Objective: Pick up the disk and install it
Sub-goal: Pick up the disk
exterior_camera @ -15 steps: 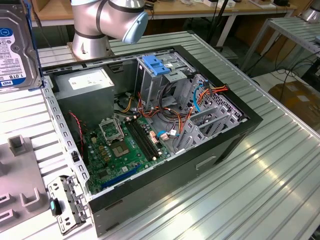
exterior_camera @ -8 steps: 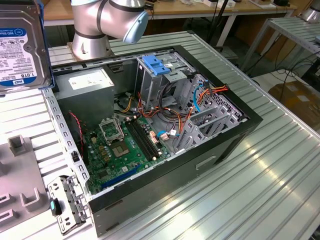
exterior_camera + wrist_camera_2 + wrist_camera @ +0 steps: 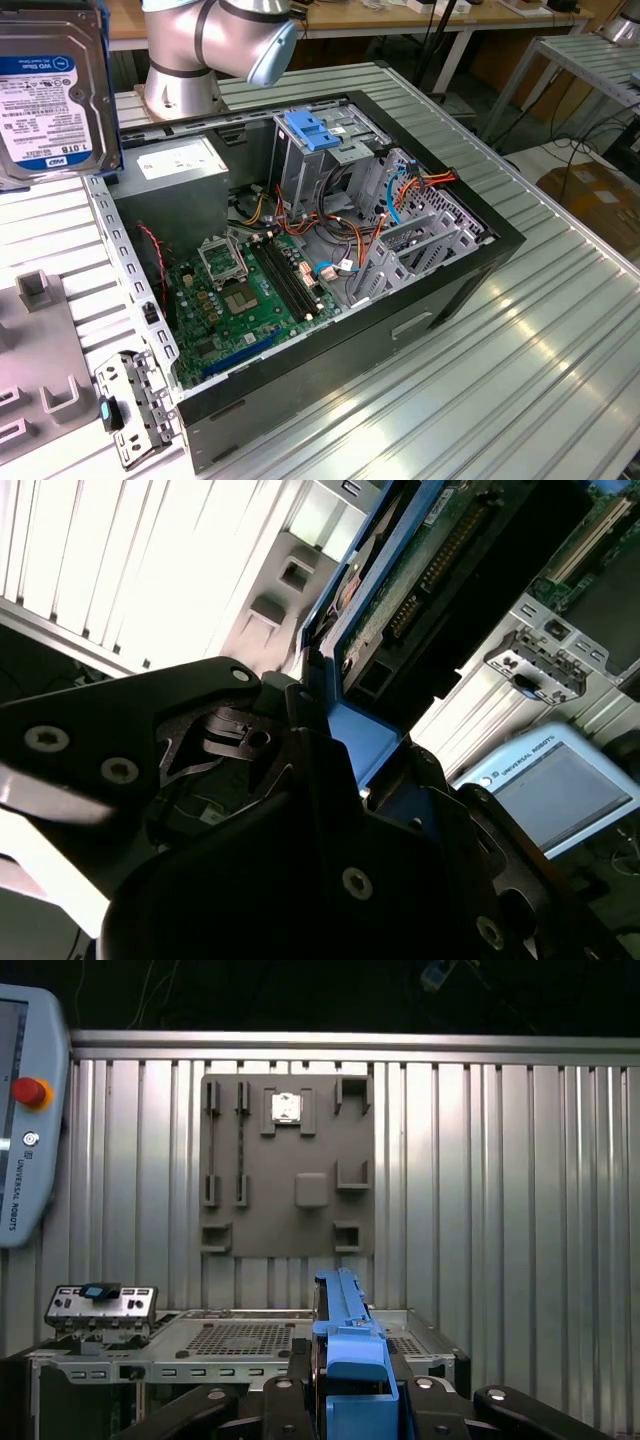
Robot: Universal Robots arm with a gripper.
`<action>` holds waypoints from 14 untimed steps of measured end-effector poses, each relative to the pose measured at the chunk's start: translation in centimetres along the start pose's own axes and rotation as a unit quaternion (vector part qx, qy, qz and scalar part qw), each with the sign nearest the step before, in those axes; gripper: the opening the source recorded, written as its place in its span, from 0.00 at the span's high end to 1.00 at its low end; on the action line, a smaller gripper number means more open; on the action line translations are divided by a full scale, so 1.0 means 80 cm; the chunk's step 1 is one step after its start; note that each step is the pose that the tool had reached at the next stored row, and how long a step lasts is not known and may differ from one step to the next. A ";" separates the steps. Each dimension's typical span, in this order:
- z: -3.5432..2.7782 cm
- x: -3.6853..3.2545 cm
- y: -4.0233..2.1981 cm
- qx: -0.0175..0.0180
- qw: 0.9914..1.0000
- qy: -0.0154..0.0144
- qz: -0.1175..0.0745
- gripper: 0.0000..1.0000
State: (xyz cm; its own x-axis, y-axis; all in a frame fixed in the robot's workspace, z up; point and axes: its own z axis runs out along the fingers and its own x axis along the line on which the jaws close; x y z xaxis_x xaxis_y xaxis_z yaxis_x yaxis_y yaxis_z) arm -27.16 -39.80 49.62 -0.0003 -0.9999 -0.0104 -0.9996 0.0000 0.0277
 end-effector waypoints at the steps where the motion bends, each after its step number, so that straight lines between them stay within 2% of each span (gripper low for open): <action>1: -0.0001 0.0002 -0.0018 0.000 1.000 0.000 0.000 0.63; 4: -0.0003 0.0011 -0.0080 0.000 1.000 0.000 0.000 0.63; 14: -0.0011 0.0044 -0.0370 0.000 1.000 0.000 0.000 0.63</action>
State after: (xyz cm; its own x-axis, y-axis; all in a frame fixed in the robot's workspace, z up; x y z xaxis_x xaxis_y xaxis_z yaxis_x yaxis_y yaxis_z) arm -24.20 -40.16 49.63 -0.0003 -0.9999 -0.0103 -0.9996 0.0000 0.0278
